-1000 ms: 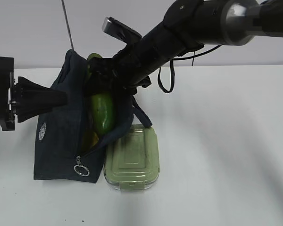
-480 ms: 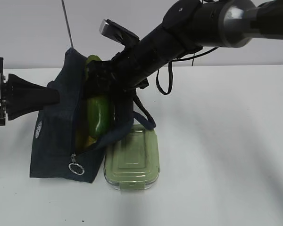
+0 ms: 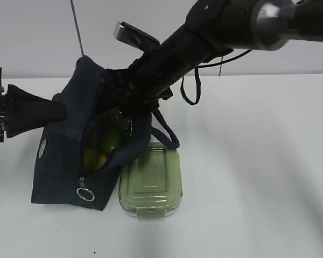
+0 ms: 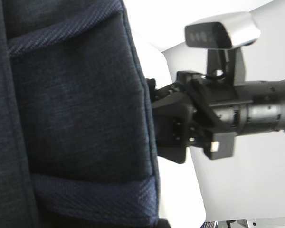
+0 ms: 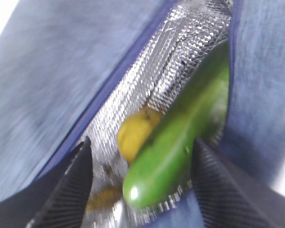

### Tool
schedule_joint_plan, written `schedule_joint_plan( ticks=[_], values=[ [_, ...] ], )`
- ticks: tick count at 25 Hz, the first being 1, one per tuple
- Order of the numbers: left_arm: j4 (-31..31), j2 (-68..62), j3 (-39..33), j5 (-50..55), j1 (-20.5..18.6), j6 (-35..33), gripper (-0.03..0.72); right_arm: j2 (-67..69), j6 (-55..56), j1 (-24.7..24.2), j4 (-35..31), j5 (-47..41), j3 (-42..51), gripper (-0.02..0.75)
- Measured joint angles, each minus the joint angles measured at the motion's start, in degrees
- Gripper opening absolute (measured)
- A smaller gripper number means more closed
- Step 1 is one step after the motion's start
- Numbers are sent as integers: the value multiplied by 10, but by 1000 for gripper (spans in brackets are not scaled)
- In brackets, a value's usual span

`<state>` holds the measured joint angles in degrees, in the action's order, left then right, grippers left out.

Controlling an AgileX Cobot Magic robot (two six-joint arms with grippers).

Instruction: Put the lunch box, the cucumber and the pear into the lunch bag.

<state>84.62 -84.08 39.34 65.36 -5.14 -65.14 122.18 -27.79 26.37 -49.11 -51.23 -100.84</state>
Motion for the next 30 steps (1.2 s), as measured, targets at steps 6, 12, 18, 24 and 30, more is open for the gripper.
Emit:
schedule_joint_plan(
  ticks=[6, 12, 18, 24, 30],
  values=[
    [-3, 2, 0, -3, 0, -1, -15, -33, 0, -4, 79, -64, -28, 501],
    [-3, 2, 0, -4, 0, -1, -15, -81, 52, -4, 192, -127, -32, 465],
    [-3, 2, 0, -4, 0, -1, -15, -112, 118, -4, 320, -189, -33, 459],
    [-3, 2, 0, -4, 0, -1, -15, -152, 179, -25, 395, -193, -33, 458],
    [-1, 2, 0, -4, 0, -1, -15, -183, 162, -146, 326, -196, -32, 458]
  ],
)
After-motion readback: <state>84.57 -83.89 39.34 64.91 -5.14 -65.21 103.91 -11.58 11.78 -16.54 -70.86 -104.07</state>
